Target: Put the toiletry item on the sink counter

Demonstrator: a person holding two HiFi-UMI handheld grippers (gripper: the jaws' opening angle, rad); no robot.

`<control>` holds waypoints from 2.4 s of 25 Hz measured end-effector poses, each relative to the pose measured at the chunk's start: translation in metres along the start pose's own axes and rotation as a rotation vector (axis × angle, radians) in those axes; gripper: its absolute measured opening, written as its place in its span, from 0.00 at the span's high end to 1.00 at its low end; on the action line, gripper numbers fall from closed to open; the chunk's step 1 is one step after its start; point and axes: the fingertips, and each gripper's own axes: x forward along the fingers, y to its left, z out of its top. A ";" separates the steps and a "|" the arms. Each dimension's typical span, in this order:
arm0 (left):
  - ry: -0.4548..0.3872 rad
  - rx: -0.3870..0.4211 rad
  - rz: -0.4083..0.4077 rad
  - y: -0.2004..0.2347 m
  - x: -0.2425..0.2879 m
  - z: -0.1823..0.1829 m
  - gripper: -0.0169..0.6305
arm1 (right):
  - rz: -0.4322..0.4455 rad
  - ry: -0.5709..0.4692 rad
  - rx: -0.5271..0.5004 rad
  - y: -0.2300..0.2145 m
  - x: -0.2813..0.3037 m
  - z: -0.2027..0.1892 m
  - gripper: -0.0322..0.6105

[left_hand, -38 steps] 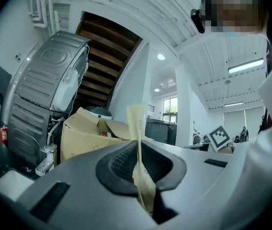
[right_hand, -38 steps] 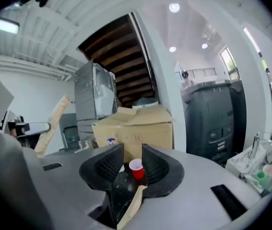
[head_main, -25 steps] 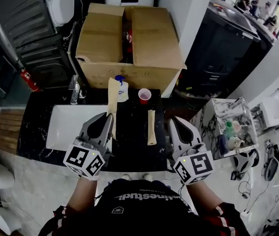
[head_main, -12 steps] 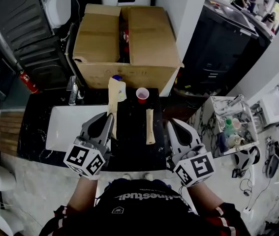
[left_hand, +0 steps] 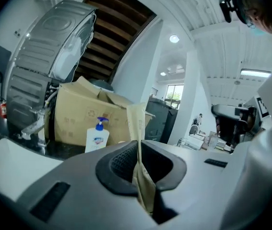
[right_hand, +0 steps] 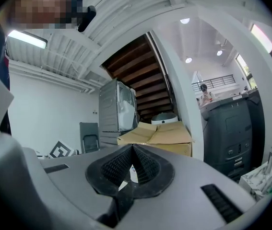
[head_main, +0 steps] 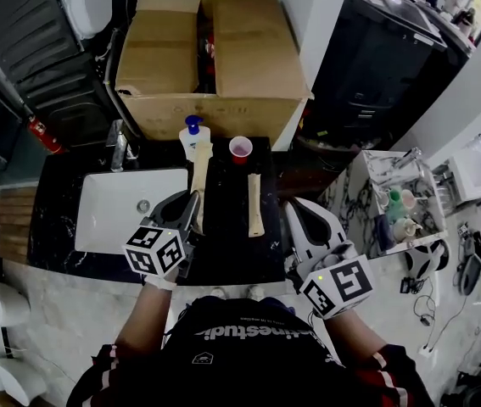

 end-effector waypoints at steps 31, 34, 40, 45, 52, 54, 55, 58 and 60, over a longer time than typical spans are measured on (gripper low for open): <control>0.492 -0.170 0.283 0.042 0.104 -0.185 0.74 | 0.022 0.038 0.077 -0.017 -0.009 -0.018 0.89; 0.450 -0.142 0.291 0.042 0.100 -0.175 0.65 | 0.023 0.039 0.083 -0.018 -0.008 -0.019 0.89; 0.299 -0.014 0.230 0.028 0.080 -0.119 0.61 | 0.038 0.035 0.080 -0.012 -0.002 -0.018 0.89; 0.159 0.210 0.209 0.006 0.048 -0.041 0.61 | 0.064 0.029 0.082 -0.004 0.005 -0.015 0.89; -0.052 0.350 0.156 -0.030 0.008 0.035 0.79 | 0.099 0.031 0.074 0.011 0.015 -0.013 0.89; -0.106 0.374 0.139 -0.042 -0.004 0.054 0.86 | 0.111 0.032 0.064 0.016 0.018 -0.012 0.89; -0.133 0.381 0.127 -0.048 -0.010 0.063 0.91 | 0.116 0.033 0.057 0.017 0.018 -0.012 0.89; -0.206 0.379 0.080 -0.066 -0.024 0.082 0.95 | 0.119 0.037 0.050 0.020 0.021 -0.011 0.89; -0.239 0.378 0.055 -0.074 -0.031 0.087 0.95 | 0.118 0.039 0.051 0.021 0.022 -0.011 0.89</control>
